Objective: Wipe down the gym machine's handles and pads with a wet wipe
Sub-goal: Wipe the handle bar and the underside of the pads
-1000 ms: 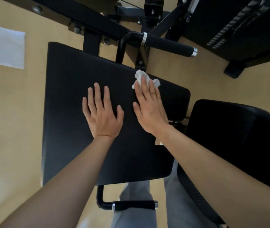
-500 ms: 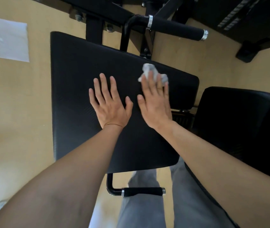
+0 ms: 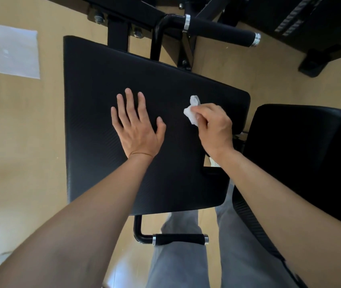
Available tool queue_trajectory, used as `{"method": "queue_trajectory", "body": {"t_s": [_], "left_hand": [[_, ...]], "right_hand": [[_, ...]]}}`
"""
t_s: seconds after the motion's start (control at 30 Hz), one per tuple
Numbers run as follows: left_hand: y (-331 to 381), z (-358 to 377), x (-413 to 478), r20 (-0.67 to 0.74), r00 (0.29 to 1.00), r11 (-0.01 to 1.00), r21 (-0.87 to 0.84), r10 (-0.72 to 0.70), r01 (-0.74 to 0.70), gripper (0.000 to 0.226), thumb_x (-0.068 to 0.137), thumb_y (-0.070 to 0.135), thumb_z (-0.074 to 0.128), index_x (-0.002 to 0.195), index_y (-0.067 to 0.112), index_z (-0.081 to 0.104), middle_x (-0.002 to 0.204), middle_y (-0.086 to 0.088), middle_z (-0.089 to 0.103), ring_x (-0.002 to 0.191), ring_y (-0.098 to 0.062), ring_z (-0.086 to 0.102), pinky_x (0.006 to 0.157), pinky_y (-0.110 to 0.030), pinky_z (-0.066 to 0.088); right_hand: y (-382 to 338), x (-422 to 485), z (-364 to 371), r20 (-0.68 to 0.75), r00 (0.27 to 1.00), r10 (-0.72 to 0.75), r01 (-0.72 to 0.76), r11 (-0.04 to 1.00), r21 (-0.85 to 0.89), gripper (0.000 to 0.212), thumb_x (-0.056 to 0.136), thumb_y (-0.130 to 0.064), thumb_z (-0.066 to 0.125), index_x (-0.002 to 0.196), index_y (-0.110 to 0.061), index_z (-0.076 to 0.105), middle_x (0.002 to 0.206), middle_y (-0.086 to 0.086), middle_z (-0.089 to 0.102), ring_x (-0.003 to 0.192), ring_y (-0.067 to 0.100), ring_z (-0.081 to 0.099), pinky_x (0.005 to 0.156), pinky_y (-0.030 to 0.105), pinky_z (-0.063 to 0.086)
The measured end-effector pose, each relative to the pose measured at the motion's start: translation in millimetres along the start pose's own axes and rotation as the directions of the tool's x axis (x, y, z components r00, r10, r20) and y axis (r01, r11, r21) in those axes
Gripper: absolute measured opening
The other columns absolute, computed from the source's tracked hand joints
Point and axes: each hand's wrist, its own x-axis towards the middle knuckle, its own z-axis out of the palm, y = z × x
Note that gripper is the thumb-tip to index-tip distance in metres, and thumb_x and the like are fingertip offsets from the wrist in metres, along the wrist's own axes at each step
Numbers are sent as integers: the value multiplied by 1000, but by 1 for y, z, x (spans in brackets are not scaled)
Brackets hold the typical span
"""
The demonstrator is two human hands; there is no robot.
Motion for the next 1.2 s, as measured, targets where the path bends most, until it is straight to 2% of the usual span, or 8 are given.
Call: {"method": "queue_trajectory", "body": {"t_s": [0.23, 0.33, 0.47, 0.7, 0.9, 1.07, 1.13, 1.2], "left_hand": [[-1, -11, -4, -181, 982, 909, -416, -56, -25, 34, 92, 32, 63, 122, 18, 71, 148, -6, 55, 145, -32, 40, 121, -43, 27], [16, -35, -13, 68, 997, 693, -720, 35, 25, 38, 95, 40, 63, 126, 19, 70, 130, 6, 66, 124, -15, 56, 103, -32, 48], [33, -53, -17, 469, 881, 257, -859, 52, 442, 34, 96, 31, 72, 124, 13, 70, 110, -1, 76, 104, -17, 72, 94, -41, 59], [8, -60, -19, 589, 805, 189, -785, -72, 591, 11, 91, 27, 78, 92, 16, 79, 79, 3, 77, 75, -8, 72, 70, -22, 54], [-14, -62, -16, 530, 821, 382, -729, -212, 568, 24, 92, 38, 75, 81, 16, 78, 60, 8, 66, 56, -2, 58, 59, -20, 45], [-13, -63, -8, 427, 858, 678, -543, -285, 496, 30, 94, 54, 62, 94, 28, 76, 85, 14, 71, 84, -9, 67, 71, -32, 50], [-10, -61, -13, 305, 899, 804, -418, -315, 423, 30, 96, 52, 58, 108, 29, 73, 102, 13, 64, 99, -14, 61, 78, -36, 47], [-8, -59, -23, 5, 962, 899, -355, -272, 256, 24, 95, 39, 63, 113, 25, 72, 110, 3, 62, 106, -22, 56, 84, -37, 46]], "right_hand": [[-18, 11, -14, 152, 936, 316, -350, 881, 318, 13, 86, -7, 78, 94, -17, 78, 86, -8, 72, 78, 2, 68, 76, 16, 55], [-27, 10, -16, 195, 936, 293, -347, 860, 375, 13, 84, -8, 81, 92, -17, 76, 88, -5, 74, 80, 5, 71, 77, 19, 58], [-32, 3, -20, 216, 938, 272, -339, 851, 401, 14, 85, -10, 81, 97, -12, 75, 93, -2, 74, 86, 7, 72, 80, 22, 60], [-21, -7, -26, 208, 899, 386, -435, 845, 310, 9, 90, -13, 76, 95, -20, 77, 88, -3, 75, 83, 11, 73, 78, 35, 63], [-15, -5, -33, 115, 857, 502, -514, 814, 272, 8, 91, -13, 75, 91, -21, 77, 83, -3, 74, 77, 10, 71, 80, 32, 62], [-16, -2, -29, -20, 856, 517, -494, 828, 265, 12, 96, -16, 66, 101, -20, 76, 93, -7, 73, 85, 9, 70, 86, 29, 60], [-20, -10, -25, -96, 912, 399, -380, 909, 171, 15, 95, -11, 64, 103, -16, 76, 99, -4, 70, 87, 9, 67, 82, 19, 56], [-26, -22, -16, -114, 970, 213, -202, 974, 102, 15, 93, -5, 63, 102, -10, 75, 103, 2, 67, 90, 14, 66, 80, 22, 57]]}}
